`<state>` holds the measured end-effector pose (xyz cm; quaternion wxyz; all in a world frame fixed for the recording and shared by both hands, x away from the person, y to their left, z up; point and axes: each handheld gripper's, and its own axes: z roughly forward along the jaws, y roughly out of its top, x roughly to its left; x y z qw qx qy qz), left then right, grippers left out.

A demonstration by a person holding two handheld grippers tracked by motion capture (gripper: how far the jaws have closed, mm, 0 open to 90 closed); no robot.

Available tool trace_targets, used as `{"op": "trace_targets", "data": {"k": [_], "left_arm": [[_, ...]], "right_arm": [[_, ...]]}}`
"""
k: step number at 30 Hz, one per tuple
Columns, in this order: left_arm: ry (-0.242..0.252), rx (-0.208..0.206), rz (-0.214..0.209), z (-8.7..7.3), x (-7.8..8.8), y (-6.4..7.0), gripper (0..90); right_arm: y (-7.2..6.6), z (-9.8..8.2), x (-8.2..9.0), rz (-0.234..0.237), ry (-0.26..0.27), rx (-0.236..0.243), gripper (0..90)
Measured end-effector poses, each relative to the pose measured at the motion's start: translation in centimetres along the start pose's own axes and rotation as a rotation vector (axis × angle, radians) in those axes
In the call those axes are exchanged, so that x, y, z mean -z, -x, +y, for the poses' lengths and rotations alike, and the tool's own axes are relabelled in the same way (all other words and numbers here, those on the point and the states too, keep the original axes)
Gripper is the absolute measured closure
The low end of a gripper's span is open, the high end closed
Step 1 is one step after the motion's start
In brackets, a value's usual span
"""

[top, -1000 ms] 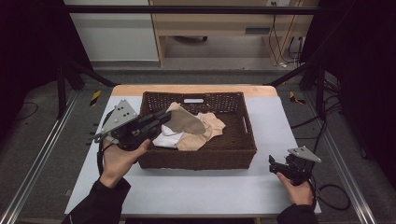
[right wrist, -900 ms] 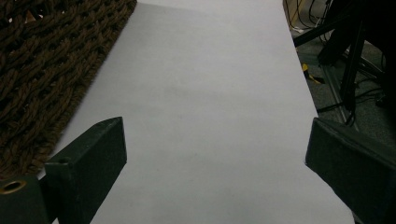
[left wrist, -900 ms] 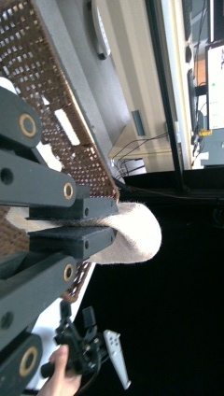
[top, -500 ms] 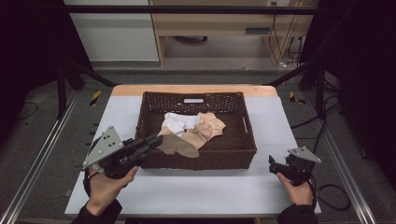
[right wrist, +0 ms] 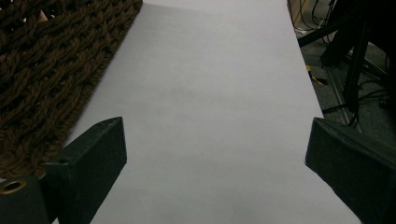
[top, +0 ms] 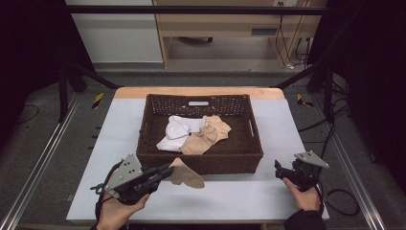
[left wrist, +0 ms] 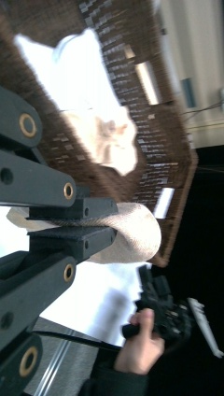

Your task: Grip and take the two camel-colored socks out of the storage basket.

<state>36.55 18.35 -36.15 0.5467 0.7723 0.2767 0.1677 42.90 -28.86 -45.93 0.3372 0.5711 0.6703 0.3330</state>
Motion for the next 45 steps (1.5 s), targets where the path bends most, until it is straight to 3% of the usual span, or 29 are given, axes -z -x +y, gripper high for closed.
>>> {"op": "trace_targets", "data": {"k": [5,9,12,13,14,16,18,23,31,35,39,45], "left_arm": [[-0.080,0.041,-0.006,-2.8,-1.5,-0.2,85.1],[-0.123,0.055,-0.017,-3.9,-2.4,-0.3,84.9],[-0.198,0.068,-0.016,-5.3,-3.7,-0.3,84.9],[-0.198,0.068,-0.016,-5.3,-3.7,-0.3,84.9],[-0.238,0.072,-0.004,-6.2,-4.4,-0.5,84.9],[-0.257,0.068,0.004,-6.6,-4.7,-0.5,84.8],[-0.310,0.063,0.026,-7.8,-5.7,-0.7,84.8],[-0.368,0.049,0.055,-9.0,-6.9,-0.8,84.8],[-0.360,0.043,0.081,-9.5,-7.3,-0.8,78.0],[-0.299,0.062,0.094,-8.9,-6.4,-0.9,66.6],[-0.205,0.064,0.116,-7.4,-4.8,-0.9,66.1],[-0.137,0.066,0.127,-5.8,-3.7,-1.1,66.4]], "right_arm": [[0.1,0.0,0.0,-0.001,0.001,-0.001,5.6],[0.2,-0.1,-0.1,-0.006,-0.004,-0.007,5.6],[0.1,-0.1,-0.2,0.001,-0.010,0.000,5.8],[0.1,-0.1,-0.2,0.001,-0.010,0.000,5.8],[0.1,-0.1,-0.2,0.002,-0.010,0.000,5.8],[0.1,-0.1,-0.2,0.002,-0.012,0.001,5.8],[0.1,-0.1,-0.2,0.000,-0.010,-0.001,5.8],[-0.1,-0.2,-0.3,0.003,-0.016,0.007,5.9],[-0.1,-0.2,-0.5,0.007,-0.022,0.010,5.8],[-0.1,-0.2,-0.4,0.012,-0.018,0.003,5.8],[0.0,-0.2,-0.2,0.008,-0.013,-0.003,5.8],[0.0,-0.1,-0.2,0.005,-0.008,-0.010,5.8]]}}
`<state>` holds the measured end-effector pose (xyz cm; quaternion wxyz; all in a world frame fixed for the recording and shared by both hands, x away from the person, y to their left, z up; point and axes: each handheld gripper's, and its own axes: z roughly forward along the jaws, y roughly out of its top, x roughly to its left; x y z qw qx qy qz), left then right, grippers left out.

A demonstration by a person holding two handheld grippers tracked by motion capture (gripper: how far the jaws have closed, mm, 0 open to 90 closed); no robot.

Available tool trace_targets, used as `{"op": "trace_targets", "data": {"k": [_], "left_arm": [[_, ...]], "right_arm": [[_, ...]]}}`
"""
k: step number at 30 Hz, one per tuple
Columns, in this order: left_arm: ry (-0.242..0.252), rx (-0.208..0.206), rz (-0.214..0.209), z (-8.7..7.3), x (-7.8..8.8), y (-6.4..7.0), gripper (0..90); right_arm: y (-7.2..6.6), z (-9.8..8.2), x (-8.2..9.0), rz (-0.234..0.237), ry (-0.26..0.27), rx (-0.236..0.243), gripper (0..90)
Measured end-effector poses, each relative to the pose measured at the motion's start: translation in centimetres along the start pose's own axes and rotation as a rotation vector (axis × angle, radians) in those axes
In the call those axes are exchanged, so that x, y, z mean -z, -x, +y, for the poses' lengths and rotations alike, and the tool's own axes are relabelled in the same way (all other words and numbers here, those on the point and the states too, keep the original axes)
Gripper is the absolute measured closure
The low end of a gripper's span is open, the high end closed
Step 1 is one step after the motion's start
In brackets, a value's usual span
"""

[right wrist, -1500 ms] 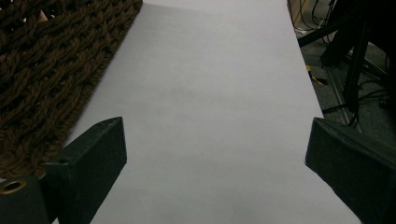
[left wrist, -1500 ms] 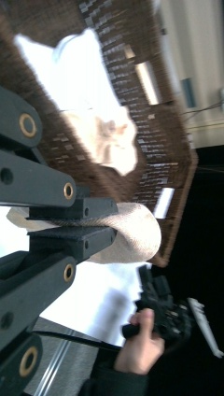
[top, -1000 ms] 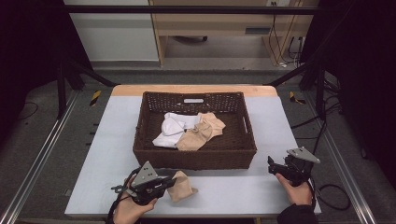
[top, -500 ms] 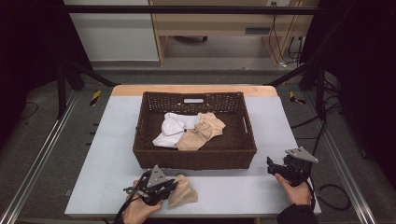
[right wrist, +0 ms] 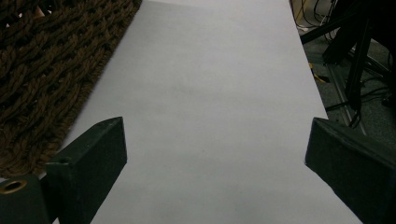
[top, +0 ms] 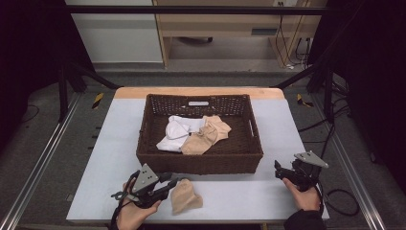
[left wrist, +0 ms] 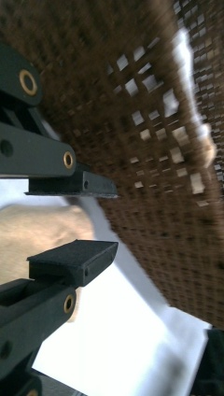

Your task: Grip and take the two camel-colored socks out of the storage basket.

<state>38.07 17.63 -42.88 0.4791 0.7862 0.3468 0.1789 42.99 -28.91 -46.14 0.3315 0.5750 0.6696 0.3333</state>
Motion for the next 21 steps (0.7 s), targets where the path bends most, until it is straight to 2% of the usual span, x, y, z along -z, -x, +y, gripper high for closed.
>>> {"op": "trace_targets", "data": {"k": [3,4,7,9,10,11,13,14,16,21], "left_arm": [[0.042,-0.004,0.001,1.1,0.6,-0.4,65.4],[0.066,-0.007,0.006,2.0,1.1,-0.7,64.9],[0.094,-0.013,0.009,3.0,1.4,-1.0,64.3],[0.116,-0.021,0.016,4.0,1.7,-1.1,63.8],[0.137,-0.029,0.022,5.1,1.8,-1.3,63.6],[0.137,-0.029,0.022,5.1,1.8,-1.3,63.4],[0.151,-0.018,0.016,6.7,1.6,-1.6,62.5],[0.151,-0.018,0.016,6.7,1.6,-1.6,62.4],[0.160,-0.009,0.012,7.9,1.2,-1.9,62.1],[0.176,-0.005,0.026,10.0,0.1,-2.3,60.6]], "right_arm": [[0.0,0.0,0.0,0.000,0.004,-0.001,5.7],[0.0,0.0,0.0,-0.001,0.003,-0.002,5.7],[0.1,0.1,0.0,-0.002,0.006,-0.003,5.6],[0.1,0.1,0.0,-0.004,0.011,-0.006,5.5],[0.1,0.1,0.0,-0.003,0.013,-0.007,5.5],[0.1,0.1,0.0,-0.003,0.013,-0.007,5.5],[0.1,0.2,0.1,0.000,0.021,-0.010,5.5],[0.1,0.2,0.1,0.001,0.023,-0.011,5.5],[0.1,0.3,0.1,0.002,0.025,-0.014,5.5],[0.1,0.3,0.1,0.003,0.028,-0.013,5.5]]}}
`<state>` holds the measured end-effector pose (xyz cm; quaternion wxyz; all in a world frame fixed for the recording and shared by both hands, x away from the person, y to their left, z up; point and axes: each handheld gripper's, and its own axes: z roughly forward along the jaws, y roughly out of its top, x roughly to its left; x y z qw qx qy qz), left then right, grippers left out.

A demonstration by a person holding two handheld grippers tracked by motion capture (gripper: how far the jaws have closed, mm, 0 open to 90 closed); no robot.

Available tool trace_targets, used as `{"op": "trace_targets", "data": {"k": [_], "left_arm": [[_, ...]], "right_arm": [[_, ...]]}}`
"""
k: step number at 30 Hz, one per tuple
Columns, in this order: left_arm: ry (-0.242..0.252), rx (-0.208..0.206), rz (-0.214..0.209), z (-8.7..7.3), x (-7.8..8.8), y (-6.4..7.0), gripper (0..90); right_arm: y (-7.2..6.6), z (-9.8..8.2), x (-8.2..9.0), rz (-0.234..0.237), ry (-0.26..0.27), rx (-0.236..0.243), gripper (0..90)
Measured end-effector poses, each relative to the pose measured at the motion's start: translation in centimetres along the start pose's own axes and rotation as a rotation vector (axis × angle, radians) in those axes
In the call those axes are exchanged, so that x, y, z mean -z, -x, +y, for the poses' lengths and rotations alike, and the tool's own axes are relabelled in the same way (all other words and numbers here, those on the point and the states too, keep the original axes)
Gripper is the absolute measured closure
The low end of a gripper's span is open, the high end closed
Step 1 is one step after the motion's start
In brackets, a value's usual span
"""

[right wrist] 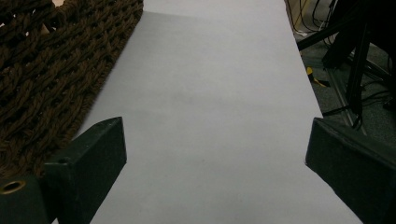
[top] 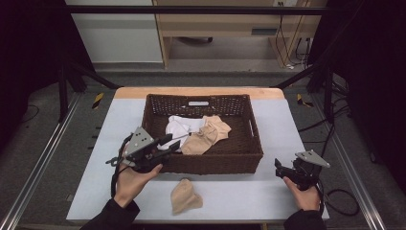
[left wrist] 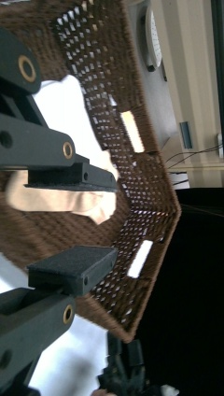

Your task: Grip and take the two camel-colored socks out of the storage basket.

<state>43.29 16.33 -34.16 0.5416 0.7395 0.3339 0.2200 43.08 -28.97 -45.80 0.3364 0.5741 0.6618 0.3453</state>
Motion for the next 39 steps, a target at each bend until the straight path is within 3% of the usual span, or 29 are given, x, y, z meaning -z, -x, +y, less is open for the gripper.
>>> {"op": "trace_targets", "data": {"k": [6,14,22,27,32,39], "left_arm": [[0.014,0.004,0.014,1.9,-2.7,-0.6,58.9],[0.014,0.009,0.018,3.0,-4.9,-0.9,57.3],[0.020,0.028,0.045,4.0,-7.5,-2.3,55.9],[0.016,0.050,0.064,4.2,-9.5,-3.0,55.4],[-0.033,0.013,0.105,4.0,-12.1,-3.3,53.6],[-0.061,0.017,0.120,3.3,-14.5,-3.6,51.4]], "right_arm": [[0.0,0.1,-0.1,-0.002,0.007,0.001,5.3],[0.0,0.1,-0.1,-0.003,0.008,-0.004,5.2],[0.0,0.2,-0.2,-0.006,0.008,-0.004,5.1],[-0.1,0.2,-0.3,-0.004,0.003,0.002,5.1],[-0.1,0.3,-0.3,-0.005,0.008,0.002,5.1],[-0.2,0.3,-0.3,-0.008,0.011,0.011,5.1]]}}
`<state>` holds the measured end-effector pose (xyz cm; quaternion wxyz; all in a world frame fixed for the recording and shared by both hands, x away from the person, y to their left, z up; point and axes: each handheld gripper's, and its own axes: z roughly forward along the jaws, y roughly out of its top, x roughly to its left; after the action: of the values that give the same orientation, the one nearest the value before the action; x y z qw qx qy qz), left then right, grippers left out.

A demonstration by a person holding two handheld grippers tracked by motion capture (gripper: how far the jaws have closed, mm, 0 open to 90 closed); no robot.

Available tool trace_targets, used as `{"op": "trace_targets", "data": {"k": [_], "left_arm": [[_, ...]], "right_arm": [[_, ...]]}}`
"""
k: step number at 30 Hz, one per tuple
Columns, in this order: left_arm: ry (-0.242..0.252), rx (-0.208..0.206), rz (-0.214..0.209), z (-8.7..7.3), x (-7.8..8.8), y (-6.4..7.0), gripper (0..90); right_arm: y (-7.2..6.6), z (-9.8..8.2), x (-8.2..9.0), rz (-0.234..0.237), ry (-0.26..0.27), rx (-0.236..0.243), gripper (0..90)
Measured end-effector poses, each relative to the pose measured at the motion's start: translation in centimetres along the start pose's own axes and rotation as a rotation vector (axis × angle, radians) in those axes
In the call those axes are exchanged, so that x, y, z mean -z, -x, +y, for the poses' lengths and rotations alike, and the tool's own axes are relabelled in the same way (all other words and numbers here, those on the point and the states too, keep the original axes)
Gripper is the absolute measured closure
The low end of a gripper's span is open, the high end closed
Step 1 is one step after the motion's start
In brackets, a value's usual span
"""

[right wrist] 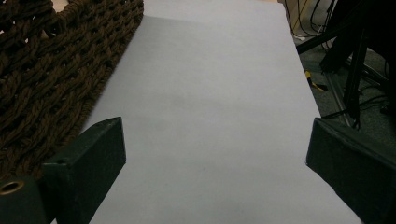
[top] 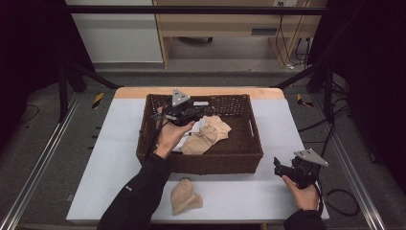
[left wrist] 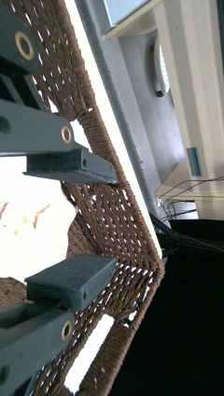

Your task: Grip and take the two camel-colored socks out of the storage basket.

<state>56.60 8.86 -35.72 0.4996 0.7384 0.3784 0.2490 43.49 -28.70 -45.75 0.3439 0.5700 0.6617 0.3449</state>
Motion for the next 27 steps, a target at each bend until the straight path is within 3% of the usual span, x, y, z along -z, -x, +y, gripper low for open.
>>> {"op": "trace_targets", "data": {"k": [8,19,23,27], "left_arm": [[-0.053,-0.018,0.017,-1.1,-2.9,-0.4,50.3],[-0.228,-0.068,0.019,-3.6,-5.7,-0.7,44.2],[-0.266,-0.056,0.006,-4.4,-6.4,-0.7,42.7],[-0.303,-0.074,-0.007,-4.8,-6.7,-0.6,41.6]], "right_arm": [[0.0,0.0,-0.1,-0.007,0.002,0.005,5.0],[-0.1,0.0,-0.2,-0.010,-0.003,0.007,5.1],[-0.1,0.0,-0.2,-0.012,-0.004,0.013,5.1],[-0.2,0.0,-0.2,-0.011,-0.006,0.016,5.1]]}}
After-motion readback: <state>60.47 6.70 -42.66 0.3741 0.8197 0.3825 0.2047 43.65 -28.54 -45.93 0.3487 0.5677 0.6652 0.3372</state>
